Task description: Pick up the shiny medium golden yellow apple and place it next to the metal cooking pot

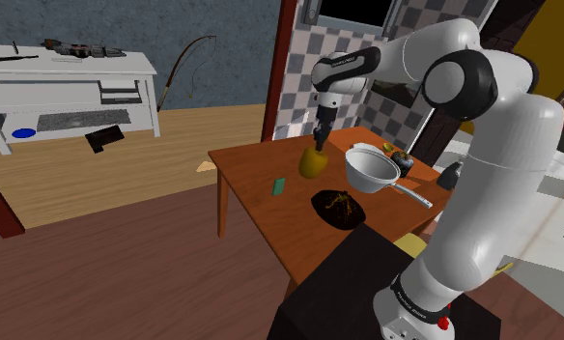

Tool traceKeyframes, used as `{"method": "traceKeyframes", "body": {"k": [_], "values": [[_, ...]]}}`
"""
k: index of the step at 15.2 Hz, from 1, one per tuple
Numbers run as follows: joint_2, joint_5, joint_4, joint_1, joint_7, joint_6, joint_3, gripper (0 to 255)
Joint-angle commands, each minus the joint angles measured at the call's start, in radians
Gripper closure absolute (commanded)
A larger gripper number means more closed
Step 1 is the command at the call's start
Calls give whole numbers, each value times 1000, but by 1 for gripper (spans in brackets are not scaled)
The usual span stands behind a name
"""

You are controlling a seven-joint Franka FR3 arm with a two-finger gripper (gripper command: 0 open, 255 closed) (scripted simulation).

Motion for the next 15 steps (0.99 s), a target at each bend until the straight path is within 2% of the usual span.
{"method": "traceKeyframes", "body": {"k": [1, 8, 15], "values": [[-50, -17, -65, -15, -30, 15, -17, 255], [-181, -79, -237, -79, -138, 56, -83, 255], [-278, -151, -350, -155, -256, 79, -159, 255]]}}
